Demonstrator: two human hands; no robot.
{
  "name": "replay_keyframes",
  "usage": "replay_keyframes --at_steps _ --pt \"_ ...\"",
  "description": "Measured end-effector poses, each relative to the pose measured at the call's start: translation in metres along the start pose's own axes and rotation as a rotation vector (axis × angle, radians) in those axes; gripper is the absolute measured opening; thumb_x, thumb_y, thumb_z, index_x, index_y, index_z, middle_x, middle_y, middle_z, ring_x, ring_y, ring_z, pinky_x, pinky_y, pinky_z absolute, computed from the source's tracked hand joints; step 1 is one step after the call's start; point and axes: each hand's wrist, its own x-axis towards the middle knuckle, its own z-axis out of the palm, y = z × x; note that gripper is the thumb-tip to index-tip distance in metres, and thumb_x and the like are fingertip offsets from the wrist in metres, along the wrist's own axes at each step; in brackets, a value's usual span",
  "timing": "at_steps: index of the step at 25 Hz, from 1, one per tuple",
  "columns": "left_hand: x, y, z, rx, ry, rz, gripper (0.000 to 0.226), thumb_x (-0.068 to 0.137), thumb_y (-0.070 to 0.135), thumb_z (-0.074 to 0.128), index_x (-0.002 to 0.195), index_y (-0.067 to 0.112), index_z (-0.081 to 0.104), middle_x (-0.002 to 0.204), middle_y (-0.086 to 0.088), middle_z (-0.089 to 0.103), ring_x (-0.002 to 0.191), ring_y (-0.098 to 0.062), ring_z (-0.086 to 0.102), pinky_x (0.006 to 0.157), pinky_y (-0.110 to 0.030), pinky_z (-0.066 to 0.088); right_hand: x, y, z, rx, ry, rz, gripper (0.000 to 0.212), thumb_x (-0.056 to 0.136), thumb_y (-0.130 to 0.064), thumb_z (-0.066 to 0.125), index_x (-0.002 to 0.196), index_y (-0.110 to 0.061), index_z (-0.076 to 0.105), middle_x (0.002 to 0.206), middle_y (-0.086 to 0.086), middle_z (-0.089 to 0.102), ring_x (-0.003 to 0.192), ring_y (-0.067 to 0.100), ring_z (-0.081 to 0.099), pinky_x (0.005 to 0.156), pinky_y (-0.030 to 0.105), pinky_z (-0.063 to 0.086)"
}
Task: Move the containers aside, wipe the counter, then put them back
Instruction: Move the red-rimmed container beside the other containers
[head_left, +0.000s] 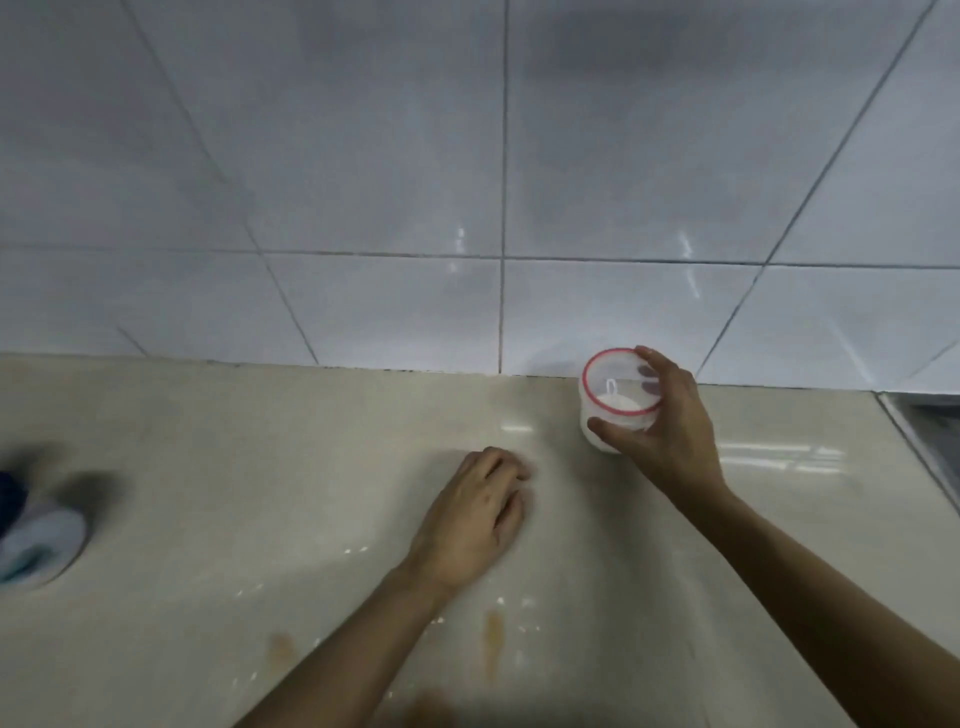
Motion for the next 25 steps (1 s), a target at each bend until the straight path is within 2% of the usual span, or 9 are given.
replay_keyframes --at_steps 3,6,11,14,17,19,21,25 --pt "-0.054 -0.026 -0.038 -0.017 0.085 -0.055 0.022 0.092 0.019 0.047 0.103 0.01 0.063 0.11 -0.005 0.062 0.105 -0.018 0.054 0.093 -0.021 0.041 -0.032 -0.048 0.021 0.054 -0.127 -0.099 0.106 0.053 -0.052 0.085 0.14 -0.023 0.031 0.134 0.002 0.051 0.113 0.014 0.051 0.094 0.029 0.044" --pt "-0.135 -0.062 -0.078 0.021 0.132 -0.187 0.023 0.093 0.019 0.048 0.107 0.011 0.064 0.112 -0.005 0.062 0.108 -0.016 0.053 0.097 -0.02 0.039 -0.076 -0.114 0.064 0.133 -0.263 -0.153 0.107 0.053 -0.057 0.083 0.14 -0.025 0.03 0.134 -0.003 0.052 0.115 0.011 0.051 0.096 0.028 0.043" --pt "-0.262 -0.109 -0.14 0.066 0.156 -0.432 0.031 0.092 0.022 0.045 0.112 0.008 0.065 0.116 -0.009 0.063 0.111 -0.023 0.056 0.101 -0.022 0.036 -0.15 -0.223 0.151 0.286 -0.467 -0.209 0.104 0.053 -0.044 0.088 0.139 -0.02 0.036 0.135 -0.001 0.053 0.122 0.015 0.051 0.104 0.031 0.042" --pt "-0.33 -0.13 -0.173 0.064 0.173 -0.465 0.029 0.093 0.023 0.047 0.113 0.01 0.065 0.118 -0.007 0.063 0.112 -0.02 0.055 0.102 -0.022 0.036 -0.202 -0.286 0.206 0.363 -0.508 -0.164 0.106 0.048 -0.04 0.091 0.138 -0.02 0.039 0.134 -0.003 0.053 0.122 0.009 0.049 0.103 0.016 0.036" --pt "-0.39 -0.15 -0.194 0.034 0.264 -0.556 0.031 0.094 0.026 0.045 0.115 0.013 0.064 0.12 -0.004 0.062 0.115 -0.017 0.054 0.103 -0.02 0.034 -0.248 -0.334 0.254 0.433 -0.545 -0.143 0.105 0.046 -0.042 0.09 0.136 -0.025 0.04 0.128 -0.018 0.047 0.118 -0.005 0.044 0.099 0.001 0.03" --pt "-0.42 -0.159 -0.201 0.019 0.31 -0.593 0.031 0.095 0.027 0.043 0.115 0.014 0.064 0.121 -0.003 0.062 0.116 -0.015 0.051 0.104 -0.016 0.031 -0.267 -0.354 0.278 0.451 -0.565 -0.141 0.102 0.047 -0.044 0.088 0.135 -0.028 0.04 0.125 -0.023 0.045 0.118 -0.007 0.043 0.099 0.003 0.031" --pt "-0.439 -0.168 -0.202 0.019 0.336 -0.603 0.03 0.095 0.025 0.044 0.115 0.014 0.063 0.12 -0.002 0.061 0.116 -0.015 0.051 0.104 -0.014 0.029 -0.277 -0.37 0.298 0.437 -0.574 -0.146 0.102 0.047 -0.04 0.089 0.135 -0.023 0.041 0.125 -0.019 0.045 0.118 -0.004 0.043 0.101 0.007 0.031" --pt "-0.454 -0.174 -0.19 0.002 0.377 -0.593 0.025 0.094 0.021 0.048 0.112 0.014 0.063 0.119 -0.003 0.06 0.115 -0.017 0.052 0.105 -0.023 0.035 -0.28 -0.387 0.319 0.422 -0.601 -0.111 0.109 0.052 -0.033 0.091 0.142 -0.017 0.032 0.134 -0.012 0.041 0.126 0.002 0.038 0.106 0.013 0.029"
